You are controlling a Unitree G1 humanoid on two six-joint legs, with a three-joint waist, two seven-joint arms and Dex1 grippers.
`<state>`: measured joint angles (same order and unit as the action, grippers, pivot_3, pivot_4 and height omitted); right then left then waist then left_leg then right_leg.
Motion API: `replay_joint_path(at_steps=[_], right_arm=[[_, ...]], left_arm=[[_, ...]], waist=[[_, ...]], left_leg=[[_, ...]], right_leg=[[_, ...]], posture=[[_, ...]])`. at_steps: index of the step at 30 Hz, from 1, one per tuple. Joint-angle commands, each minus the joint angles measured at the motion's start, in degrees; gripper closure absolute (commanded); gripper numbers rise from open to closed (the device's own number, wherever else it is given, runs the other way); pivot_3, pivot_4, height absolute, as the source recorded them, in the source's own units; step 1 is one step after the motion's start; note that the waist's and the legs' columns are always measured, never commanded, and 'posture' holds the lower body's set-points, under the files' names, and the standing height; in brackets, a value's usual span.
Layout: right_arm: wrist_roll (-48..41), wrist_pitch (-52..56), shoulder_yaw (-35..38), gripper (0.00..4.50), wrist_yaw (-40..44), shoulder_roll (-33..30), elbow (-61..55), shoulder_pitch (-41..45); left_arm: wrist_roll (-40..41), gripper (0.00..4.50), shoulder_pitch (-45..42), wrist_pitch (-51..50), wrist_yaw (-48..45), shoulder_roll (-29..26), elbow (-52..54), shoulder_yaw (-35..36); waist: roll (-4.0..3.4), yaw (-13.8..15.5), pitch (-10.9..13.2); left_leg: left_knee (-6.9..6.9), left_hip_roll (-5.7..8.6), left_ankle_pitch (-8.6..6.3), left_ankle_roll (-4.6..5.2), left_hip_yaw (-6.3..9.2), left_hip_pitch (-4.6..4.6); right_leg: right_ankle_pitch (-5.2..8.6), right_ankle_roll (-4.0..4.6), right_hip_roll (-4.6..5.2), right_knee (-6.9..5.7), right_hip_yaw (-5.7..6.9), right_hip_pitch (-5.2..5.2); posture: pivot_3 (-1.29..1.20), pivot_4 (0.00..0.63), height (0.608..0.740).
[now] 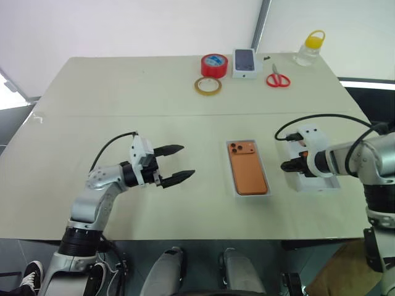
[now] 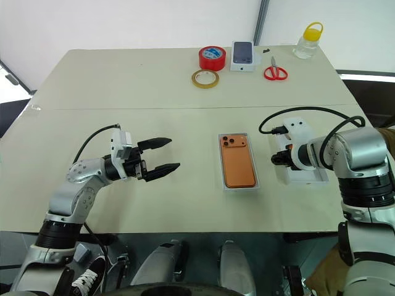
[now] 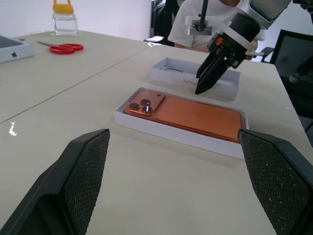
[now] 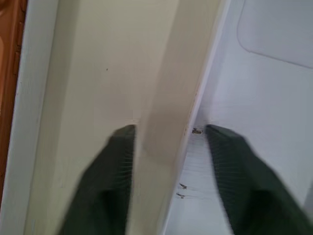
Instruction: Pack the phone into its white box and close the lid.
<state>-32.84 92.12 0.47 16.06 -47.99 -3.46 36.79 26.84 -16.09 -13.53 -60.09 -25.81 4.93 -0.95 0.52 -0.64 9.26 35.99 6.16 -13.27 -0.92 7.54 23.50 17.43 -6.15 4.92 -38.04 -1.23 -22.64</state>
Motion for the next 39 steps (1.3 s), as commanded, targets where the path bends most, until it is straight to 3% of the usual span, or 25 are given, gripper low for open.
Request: replay_joint_path(at_steps=[1,2,21,25,34,39], right_arm=[[-1.16,0.38,0.58,4.07,-0.94,-1.18,-0.58,-0.24],[-1.36,0.38,0.55,4.46,-1.22,-1.08,-0.60,-0.26],[-4.43,0.38,3.44,4.46,-5.74,1.56,-1.87,-0.32],[-0.35,-0.40,14.71,4.46,-9.99,10.01,1.85,4.66],[-0.54,-13.80,25.87,4.46,-9.52,22.22,2.77,10.95],[-11.17,-9.01,38.70,4.46,-10.32,36.23,0.38,13.70]], left_arm=[[0.39,0.11,0.34,0.86,0.57,-0.10,2.55,0.37],[0.40,0.11,0.42,0.80,0.85,-0.09,2.68,0.38],[0.46,0.11,0.19,0.50,2.79,0.01,2.84,0.26],[0.38,0.11,0.03,0.42,3.36,0.14,2.60,0.32],[0.66,0.11,-1.21,0.04,3.99,0.17,1.45,0.69],[0.89,0.11,-1.97,-0.90,5.00,0.40,1.60,0.89]], waist=[[0.00,-0.02,0.00],[0.00,-0.07,0.00],[0.02,-0.17,0.00],[-0.01,-0.45,0.02],[-0.06,-0.09,0.05],[-0.07,-0.48,0.05]], left_leg=[[0.00,0.00,0.00,0.00,0.00,0.00],[0.00,0.00,0.00,0.00,0.00,0.00],[0.01,-0.02,0.00,0.01,0.01,0.00],[0.00,-0.04,0.00,0.00,0.00,-0.01],[-0.07,-0.04,0.01,0.00,-0.01,0.00],[-0.08,-0.05,0.01,-0.01,-0.01,0.00]], right_leg=[[0.00,0.00,0.00,0.00,0.00,0.00],[0.00,0.00,0.00,0.00,0.00,0.00],[0.00,0.00,-0.01,0.01,0.01,0.02],[-0.01,0.01,-0.06,-0.02,-0.02,-0.02],[-0.02,0.02,-0.10,-0.03,-0.05,-0.06],[-0.03,0.03,-0.11,-0.07,-0.08,-0.09]], posture=[[0.00,0.150,0.740],[0.00,0.150,0.740],[0.00,0.150,0.740],[0.00,0.150,0.740],[0.00,0.150,0.740],[0.00,0.150,0.740]])
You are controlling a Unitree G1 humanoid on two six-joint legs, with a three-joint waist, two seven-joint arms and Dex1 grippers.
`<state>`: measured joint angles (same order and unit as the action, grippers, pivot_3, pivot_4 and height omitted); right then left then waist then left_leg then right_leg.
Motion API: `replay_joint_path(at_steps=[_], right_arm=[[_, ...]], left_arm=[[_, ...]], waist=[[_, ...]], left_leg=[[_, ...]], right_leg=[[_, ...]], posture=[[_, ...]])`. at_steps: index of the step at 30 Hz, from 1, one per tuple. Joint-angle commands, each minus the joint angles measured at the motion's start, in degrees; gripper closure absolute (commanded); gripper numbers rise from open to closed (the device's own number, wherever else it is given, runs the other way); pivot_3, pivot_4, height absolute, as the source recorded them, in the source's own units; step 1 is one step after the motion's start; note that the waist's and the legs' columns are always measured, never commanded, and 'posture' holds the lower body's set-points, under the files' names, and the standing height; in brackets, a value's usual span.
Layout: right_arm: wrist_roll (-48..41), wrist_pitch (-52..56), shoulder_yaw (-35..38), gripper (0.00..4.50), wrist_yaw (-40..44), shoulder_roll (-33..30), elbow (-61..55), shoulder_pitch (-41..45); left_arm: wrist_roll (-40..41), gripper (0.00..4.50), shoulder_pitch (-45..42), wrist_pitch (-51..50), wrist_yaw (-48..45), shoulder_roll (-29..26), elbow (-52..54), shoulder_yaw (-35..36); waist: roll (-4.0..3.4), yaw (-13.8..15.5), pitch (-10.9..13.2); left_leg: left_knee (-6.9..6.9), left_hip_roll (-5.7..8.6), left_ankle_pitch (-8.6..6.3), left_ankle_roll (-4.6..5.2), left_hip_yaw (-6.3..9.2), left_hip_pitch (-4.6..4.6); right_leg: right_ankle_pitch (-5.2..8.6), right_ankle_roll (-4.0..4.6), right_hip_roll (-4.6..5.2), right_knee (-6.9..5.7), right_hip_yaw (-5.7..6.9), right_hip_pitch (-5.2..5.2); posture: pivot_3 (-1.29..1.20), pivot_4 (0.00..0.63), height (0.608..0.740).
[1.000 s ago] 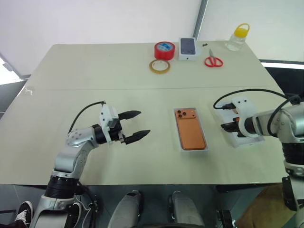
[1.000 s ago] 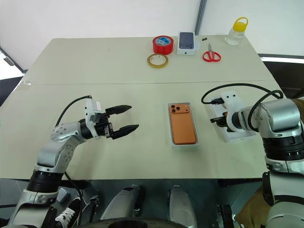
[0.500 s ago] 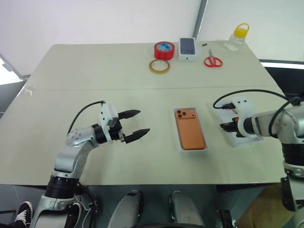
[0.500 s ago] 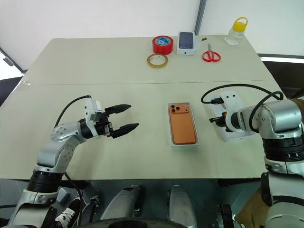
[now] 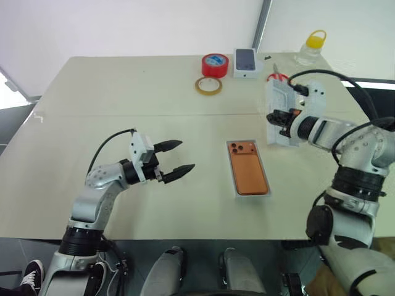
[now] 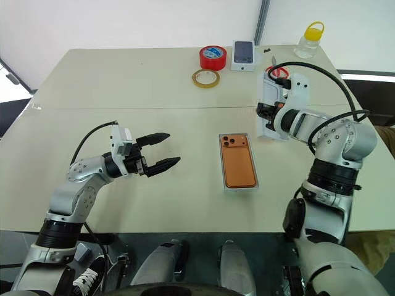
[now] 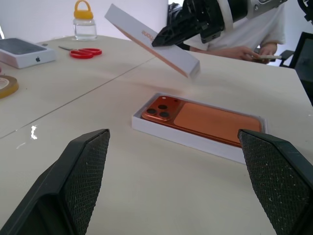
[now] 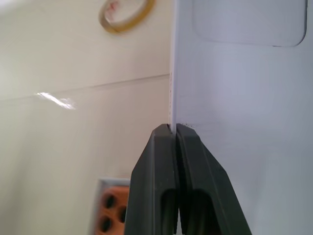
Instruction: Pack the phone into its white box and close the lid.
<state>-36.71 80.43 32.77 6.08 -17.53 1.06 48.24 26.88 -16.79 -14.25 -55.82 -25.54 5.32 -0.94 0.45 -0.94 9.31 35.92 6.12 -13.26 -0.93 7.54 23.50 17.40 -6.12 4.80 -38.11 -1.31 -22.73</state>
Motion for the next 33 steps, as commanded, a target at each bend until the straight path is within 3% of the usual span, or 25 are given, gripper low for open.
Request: replay_joint_path(at_steps=[1,6,15,18,23,25,30,33], right_arm=[[-8.64,4.46,7.64,4.46,-0.53,7.70,-5.65,2.02],[-17.79,11.83,12.86,4.46,-1.53,14.46,-12.38,0.43],[-41.16,11.83,9.34,4.46,-13.64,18.62,-15.51,-6.60],[-52.32,8.71,3.94,4.46,-19.82,15.02,-13.94,-11.18],[-73.71,-4.29,-11.63,4.46,-28.55,2.39,-14.58,-21.94],[-76.11,-6.93,-15.63,4.46,-27.73,-2.31,-15.11,-24.11],[-76.29,-11.90,-21.00,4.46,-22.17,-6.86,-16.20,-28.40],[-76.29,-14.43,-23.24,4.50,-20.83,-8.11,-17.47,-29.50]], left_arm=[[0.88,0.11,-1.28,-0.32,1.06,0.23,1.33,1.01],[1.89,0.11,-1.34,-1.63,2.25,0.30,2.20,1.94],[3.35,0.11,-2.00,-2.94,3.62,0.98,2.58,3.41],[3.79,0.11,-2.13,-3.24,4.36,1.33,2.93,3.31],[4.29,0.11,-1.53,-3.85,5.01,1.64,3.89,3.24],[4.58,0.11,-1.25,-4.03,5.16,1.75,4.27,3.17],[4.86,0.11,-0.11,-4.66,5.42,2.04,5.65,2.47],[5.95,0.90,0.37,-6.20,5.53,2.05,6.15,2.70]], waist=[[-0.02,-0.27,0.00],[-0.16,0.12,0.09],[-0.24,-0.36,0.13],[-0.23,-0.28,0.12],[-0.22,-0.10,0.15],[-0.22,-0.39,0.15],[-0.20,-0.37,0.15],[-0.19,-0.11,0.16]], left_leg=[[-0.03,-0.04,0.01,-0.01,0.00,0.00],[-0.10,-0.06,0.07,-0.10,0.02,0.00],[-0.12,-0.06,0.07,-0.10,0.00,0.00],[-0.16,-0.08,0.08,-0.11,0.01,0.00],[-0.11,0.00,0.06,-0.06,-0.01,0.02],[-0.05,0.00,0.06,-0.04,-0.05,0.03],[-0.08,-0.15,0.06,-0.03,-0.04,-0.01],[-0.08,-0.14,0.05,-0.03,-0.04,0.00]], right_leg=[[-0.01,0.01,-0.03,-0.02,0.00,-0.03],[-0.03,0.05,-0.06,-0.07,-0.02,-0.13],[-0.04,0.07,-0.05,-0.10,-0.07,-0.17],[-0.04,0.08,-0.06,-0.09,-0.06,-0.17],[-0.03,0.06,0.05,0.06,-0.04,-0.06],[-0.03,0.06,0.06,0.04,-0.05,-0.05],[-0.03,0.07,-0.12,0.03,-0.02,-0.02],[-0.03,0.06,-0.11,0.05,-0.02,-0.01]], posture=[[0.00,0.150,0.740],[0.00,0.150,0.740],[0.00,0.150,0.740],[0.00,0.150,0.740],[0.00,0.150,0.740],[0.00,0.150,0.740],[0.00,0.150,0.740],[0.00,0.150,0.740]])
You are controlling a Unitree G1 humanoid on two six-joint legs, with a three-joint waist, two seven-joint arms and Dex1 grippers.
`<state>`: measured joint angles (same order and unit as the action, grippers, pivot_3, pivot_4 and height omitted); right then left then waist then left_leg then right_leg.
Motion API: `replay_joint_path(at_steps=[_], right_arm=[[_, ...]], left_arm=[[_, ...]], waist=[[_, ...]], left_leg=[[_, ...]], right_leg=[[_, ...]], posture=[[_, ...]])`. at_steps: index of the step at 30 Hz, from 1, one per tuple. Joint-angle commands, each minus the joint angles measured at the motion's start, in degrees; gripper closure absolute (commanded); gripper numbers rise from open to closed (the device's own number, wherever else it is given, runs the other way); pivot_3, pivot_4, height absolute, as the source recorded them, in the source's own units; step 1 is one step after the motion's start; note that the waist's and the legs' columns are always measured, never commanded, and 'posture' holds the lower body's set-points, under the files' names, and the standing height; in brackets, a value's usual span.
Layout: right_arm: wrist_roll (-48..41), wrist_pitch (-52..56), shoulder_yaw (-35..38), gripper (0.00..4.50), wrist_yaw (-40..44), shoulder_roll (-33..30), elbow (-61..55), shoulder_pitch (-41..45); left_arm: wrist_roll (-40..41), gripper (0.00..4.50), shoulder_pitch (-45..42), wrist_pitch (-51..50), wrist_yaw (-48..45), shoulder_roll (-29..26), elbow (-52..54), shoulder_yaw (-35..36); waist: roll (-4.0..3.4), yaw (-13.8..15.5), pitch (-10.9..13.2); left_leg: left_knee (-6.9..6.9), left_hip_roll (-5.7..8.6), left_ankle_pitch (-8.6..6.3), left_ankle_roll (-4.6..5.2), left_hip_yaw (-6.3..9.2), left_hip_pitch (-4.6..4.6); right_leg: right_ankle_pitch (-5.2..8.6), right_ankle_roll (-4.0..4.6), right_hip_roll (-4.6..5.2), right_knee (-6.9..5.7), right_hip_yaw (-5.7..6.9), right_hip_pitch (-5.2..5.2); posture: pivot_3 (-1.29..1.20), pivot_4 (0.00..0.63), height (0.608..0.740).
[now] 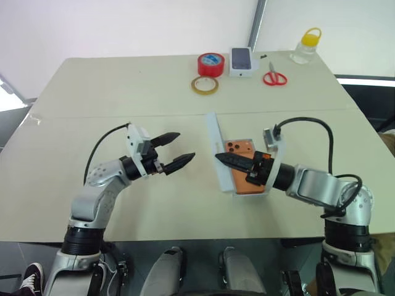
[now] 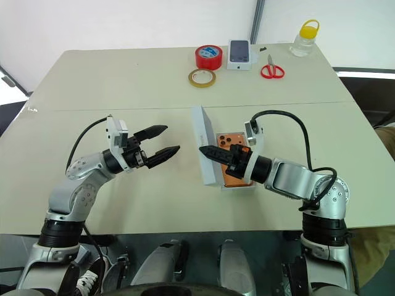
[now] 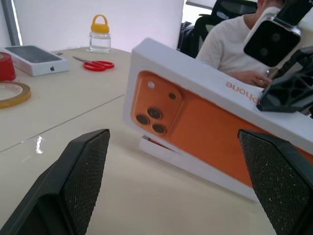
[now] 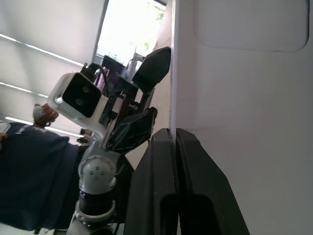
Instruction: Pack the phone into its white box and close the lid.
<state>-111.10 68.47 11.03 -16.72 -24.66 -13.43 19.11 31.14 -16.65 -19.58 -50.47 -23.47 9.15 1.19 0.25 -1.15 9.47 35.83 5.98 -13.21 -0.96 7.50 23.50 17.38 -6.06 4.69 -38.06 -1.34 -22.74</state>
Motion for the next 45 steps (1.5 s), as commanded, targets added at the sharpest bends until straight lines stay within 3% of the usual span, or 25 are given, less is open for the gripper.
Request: replay_joint_path(at_steps=[1,7,8,15,28,32,38,45], right_arm=[[-1.90,-3.39,-2.01,4.50,2.30,-0.81,-3.27,-0.58],[-1.90,-7.86,-4.44,4.50,0.58,1.10,-4.20,0.35],[-1.90,-8.28,-5.16,4.50,-0.54,0.78,-4.08,0.48],[-1.90,-8.22,-6.45,4.50,-2.68,-0.73,-1.73,-0.83],[-1.90,-9.83,-7.49,4.50,-4.13,-3.90,0.74,0.09],[-1.90,-10.35,-6.84,3.18,-4.39,-3.86,2.65,0.56],[1.93,-12.09,-4.06,0.36,-1.83,-7.55,4.80,2.88],[26.08,-16.62,-0.20,0.36,13.54,-17.13,12.67,9.26]], left_arm=[[2.65,1.44,0.46,-1.70,-0.18,-0.15,2.69,0.80],[3.38,4.36,1.24,-2.40,-0.38,-0.48,3.43,0.93],[3.10,4.47,1.51,-2.22,-0.46,-0.30,3.48,0.52],[-1.32,4.47,3.83,0.75,0.69,2.45,1.96,-4.20],[-6.53,4.47,-1.55,5.25,0.72,10.11,-8.96,-8.85],[-7.44,4.50,-1.80,6.00,0.03,10.65,-9.93,-9.42],[-8.48,4.50,-4.11,7.48,0.69,13.12,-13.00,-10.20],[-10.30,4.50,-8.96,10.03,1.57,17.92,-19.87,-10.63]], waist=[[0.02,0.16,0.01],[0.02,0.18,0.02],[0.02,0.18,0.02],[0.03,0.45,0.02],[0.06,0.44,0.03],[0.06,0.41,0.03],[0.07,0.49,0.03],[0.14,0.68,0.08]], left_leg=[[0.04,0.01,0.00,0.00,0.00,0.00],[0.04,0.01,-0.01,0.00,0.01,0.00],[0.03,0.01,-0.01,0.00,0.02,0.00],[0.04,0.02,-0.01,0.00,0.02,0.02],[0.05,0.04,-0.03,0.03,0.02,0.03],[0.05,0.03,-0.03,0.03,0.02,0.03],[0.09,0.05,-0.03,0.04,0.02,0.03],[0.15,0.09,-0.05,0.09,0.02,0.05]], right_leg=[[0.00,0.00,0.01,0.00,0.00,0.02],[0.00,0.00,0.01,0.01,0.00,0.02],[0.00,0.00,0.01,0.01,0.00,0.01],[0.00,0.01,0.05,0.06,-0.01,0.01],[0.00,0.00,0.05,0.08,0.03,0.05],[0.00,0.00,0.04,0.07,0.03,0.05],[0.00,-0.01,0.04,0.07,0.04,0.06],[0.00,-0.03,0.01,0.08,0.12,0.10]], posture=[[0.00,0.150,0.740],[0.00,0.150,0.740],[0.00,0.150,0.740],[0.00,0.150,0.740],[0.00,0.150,0.740],[0.00,0.150,0.740],[0.00,0.150,0.740],[0.00,0.150,0.740]])
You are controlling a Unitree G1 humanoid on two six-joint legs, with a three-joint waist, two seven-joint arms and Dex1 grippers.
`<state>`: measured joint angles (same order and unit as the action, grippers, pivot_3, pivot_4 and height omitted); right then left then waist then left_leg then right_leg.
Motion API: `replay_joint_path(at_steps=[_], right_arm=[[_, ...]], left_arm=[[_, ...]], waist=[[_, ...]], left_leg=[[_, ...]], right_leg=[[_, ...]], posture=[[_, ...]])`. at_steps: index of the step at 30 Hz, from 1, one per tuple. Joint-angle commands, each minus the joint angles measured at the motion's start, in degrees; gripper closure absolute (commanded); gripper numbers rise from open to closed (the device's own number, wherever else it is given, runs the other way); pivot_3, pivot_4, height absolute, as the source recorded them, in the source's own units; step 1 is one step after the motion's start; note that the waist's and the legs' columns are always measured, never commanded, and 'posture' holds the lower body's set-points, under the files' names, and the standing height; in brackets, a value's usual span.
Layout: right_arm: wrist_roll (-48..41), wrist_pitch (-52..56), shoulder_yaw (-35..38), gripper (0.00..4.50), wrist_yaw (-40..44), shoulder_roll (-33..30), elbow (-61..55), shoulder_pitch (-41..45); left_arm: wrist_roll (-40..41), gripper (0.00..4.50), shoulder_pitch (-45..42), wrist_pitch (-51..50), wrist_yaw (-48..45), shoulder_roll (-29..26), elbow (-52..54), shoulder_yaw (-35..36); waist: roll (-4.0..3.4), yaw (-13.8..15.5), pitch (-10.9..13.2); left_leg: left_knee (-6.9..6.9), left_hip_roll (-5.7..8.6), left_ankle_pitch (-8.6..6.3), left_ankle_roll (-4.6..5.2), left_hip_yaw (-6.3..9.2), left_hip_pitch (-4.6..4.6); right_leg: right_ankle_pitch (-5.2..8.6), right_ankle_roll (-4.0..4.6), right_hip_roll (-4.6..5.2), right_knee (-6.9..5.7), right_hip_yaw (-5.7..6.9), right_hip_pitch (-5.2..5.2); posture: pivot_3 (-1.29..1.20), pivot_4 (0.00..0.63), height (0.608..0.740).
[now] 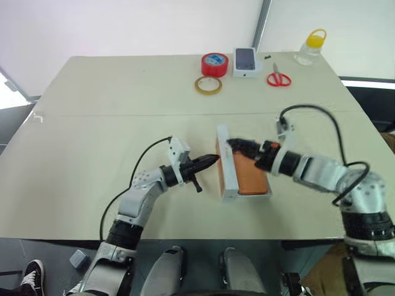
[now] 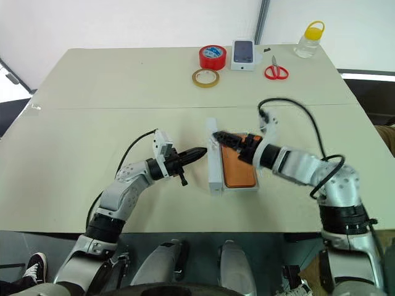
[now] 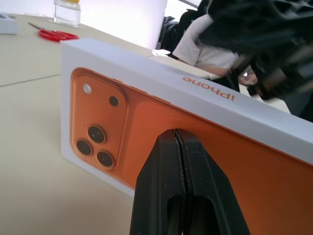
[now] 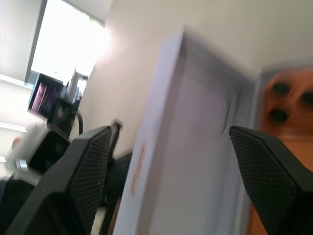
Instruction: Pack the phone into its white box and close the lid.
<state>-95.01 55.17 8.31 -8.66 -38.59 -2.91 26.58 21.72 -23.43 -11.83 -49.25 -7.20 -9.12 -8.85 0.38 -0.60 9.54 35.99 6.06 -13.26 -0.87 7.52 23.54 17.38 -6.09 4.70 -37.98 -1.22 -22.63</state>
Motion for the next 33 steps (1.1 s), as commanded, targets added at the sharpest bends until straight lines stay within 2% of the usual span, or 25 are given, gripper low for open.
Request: replay_joint_path(at_steps=[1,4,5,8,10,14,16,20,24,31,33], right_arm=[[12.86,-3.72,2.44,0.36,6.52,-3.71,3.09,2.07],[21.13,-6.89,3.21,1.18,9.27,-4.17,6.08,2.98],[25.09,-7.94,2.20,1.62,10.68,-4.77,5.83,3.07],[41.90,-14.78,-5.79,3.20,19.08,-8.63,1.01,1.34],[49.11,-18.70,-8.57,4.35,22.58,-9.22,-1.62,-0.17],[58.16,-23.39,-9.31,4.45,26.85,-9.44,-2.76,-3.11],[62.62,-26.44,-11.12,4.45,31.84,-11.07,-5.82,-5.89],[68.48,-30.29,-11.47,4.45,37.57,-12.21,-8.60,-10.35],[68.98,-29.83,-9.81,4.45,41.46,-10.96,-9.64,-11.46],[72.16,-30.39,-9.61,4.45,46.49,-10.93,-11.00,-14.13],[72.92,-30.32,-9.26,4.45,46.56,-10.42,-11.24,-14.40]], left_arm=[[-1.18,4.50,-2.70,2.71,0.21,2.16,-2.51,-0.69],[-2.23,4.50,-5.01,4.24,0.26,4.73,-5.66,-1.65],[-2.40,4.50,-5.53,4.50,0.15,5.19,-6.42,-1.72],[-3.26,4.50,-6.58,5.19,0.00,5.70,-7.79,-1.81],[-3.55,4.50,-6.35,5.28,0.01,5.00,-7.35,-1.42],[-2.83,4.50,-3.38,1.85,0.12,1.18,-2.61,-0.19],[-3.41,4.50,-1.08,0.99,-0.33,-1.59,0.16,-0.49],[-2.98,4.50,3.13,-3.80,-0.71,-7.18,6.35,-0.60],[-4.22,4.50,5.94,-3.87,-2.37,-11.14,9.93,-2.14],[-10.35,4.50,2.42,1.31,1.02,-6.03,1.62,-6.58],[-9.95,4.50,1.68,1.17,1.02,-4.81,0.38,-6.39]], waist=[[0.04,0.19,0.02],[0.12,0.06,0.07],[0.12,-0.01,0.07],[0.10,-0.13,0.07],[0.11,-0.32,0.08],[0.11,-0.22,0.08],[0.12,-0.06,0.08],[0.13,0.00,0.09],[0.12,-0.02,0.10],[0.15,0.97,0.12],[0.15,1.30,0.12]], left_leg=[[0.02,0.00,0.00,0.00,0.00,0.00],[0.03,0.02,-0.02,0.03,0.00,0.00],[0.03,0.02,-0.02,0.03,-0.01,0.00],[0.03,0.02,-0.02,0.02,-0.05,0.00],[0.02,-0.01,-0.01,0.02,-0.05,0.00],[0.03,-0.04,0.00,0.00,-0.03,-0.02],[0.05,0.00,0.00,-0.01,-0.03,-0.02],[0.04,0.01,-0.01,-0.01,0.00,-0.02],[0.04,0.01,-0.02,-0.02,0.01,-0.04],[0.04,0.07,-0.02,-0.02,0.03,-0.03],[0.03,0.06,-0.02,-0.02,0.03,-0.03]], right_leg=[[0.01,-0.01,0.00,0.00,0.03,0.03],[0.03,-0.05,0.01,0.03,0.03,0.06],[0.03,-0.05,0.02,0.03,0.02,0.05],[0.03,-0.05,0.01,-0.02,0.00,-0.02],[0.03,-0.06,-0.04,-0.05,0.02,-0.05],[0.03,-0.06,-0.05,-0.09,0.01,-0.04],[0.03,-0.06,-0.02,-0.09,-0.03,-0.03],[0.03,-0.06,0.01,-0.04,-0.05,-0.03],[0.03,-0.05,0.03,-0.04,-0.05,0.00],[0.03,-0.05,0.09,0.04,-0.02,0.05],[0.03,-0.05,0.09,0.04,-0.01,0.05]], posture=[[0.00,0.150,0.740],[0.00,0.150,0.740],[0.00,0.150,0.740],[0.00,0.150,0.740],[0.00,0.150,0.740],[0.00,0.150,0.740],[0.00,0.150,0.740],[0.00,0.150,0.740],[0.00,0.150,0.740],[0.00,0.150,0.740],[0.00,0.150,0.740]])
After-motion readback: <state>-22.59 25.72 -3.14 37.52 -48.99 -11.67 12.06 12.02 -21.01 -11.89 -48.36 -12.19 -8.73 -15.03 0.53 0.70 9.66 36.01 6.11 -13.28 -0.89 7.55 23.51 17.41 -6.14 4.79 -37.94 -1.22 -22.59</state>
